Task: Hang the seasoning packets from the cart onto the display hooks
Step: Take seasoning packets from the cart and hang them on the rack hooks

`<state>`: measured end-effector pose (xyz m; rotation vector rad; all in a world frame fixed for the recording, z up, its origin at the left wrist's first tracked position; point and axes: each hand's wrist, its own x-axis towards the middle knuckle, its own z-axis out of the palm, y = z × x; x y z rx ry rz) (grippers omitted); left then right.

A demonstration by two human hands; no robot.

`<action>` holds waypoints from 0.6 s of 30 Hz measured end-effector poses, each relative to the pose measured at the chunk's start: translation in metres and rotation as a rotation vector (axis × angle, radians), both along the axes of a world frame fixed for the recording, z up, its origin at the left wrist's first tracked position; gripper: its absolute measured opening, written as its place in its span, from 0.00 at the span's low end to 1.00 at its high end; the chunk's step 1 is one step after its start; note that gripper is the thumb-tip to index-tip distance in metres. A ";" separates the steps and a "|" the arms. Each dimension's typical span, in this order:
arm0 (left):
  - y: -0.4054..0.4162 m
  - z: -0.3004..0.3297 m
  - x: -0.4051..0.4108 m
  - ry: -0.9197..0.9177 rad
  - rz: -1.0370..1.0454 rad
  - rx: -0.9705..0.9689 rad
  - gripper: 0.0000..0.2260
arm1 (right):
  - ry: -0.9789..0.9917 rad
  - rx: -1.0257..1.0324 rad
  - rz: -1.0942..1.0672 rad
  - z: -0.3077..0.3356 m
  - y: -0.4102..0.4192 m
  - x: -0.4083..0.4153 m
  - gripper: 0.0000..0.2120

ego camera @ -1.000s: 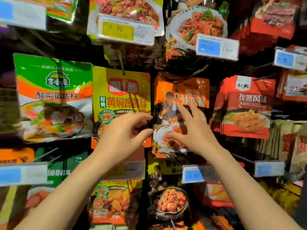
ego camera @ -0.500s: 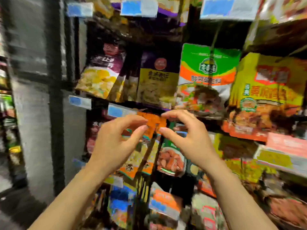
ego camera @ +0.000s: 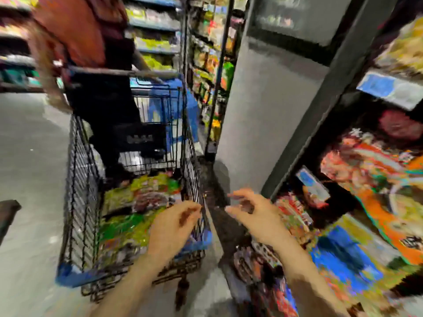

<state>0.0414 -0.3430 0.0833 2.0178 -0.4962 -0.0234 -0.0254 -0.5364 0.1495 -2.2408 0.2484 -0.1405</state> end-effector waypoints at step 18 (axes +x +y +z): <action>0.132 -0.122 -0.016 0.267 0.161 1.013 0.27 | 0.505 -0.816 0.561 -0.161 0.087 0.032 0.40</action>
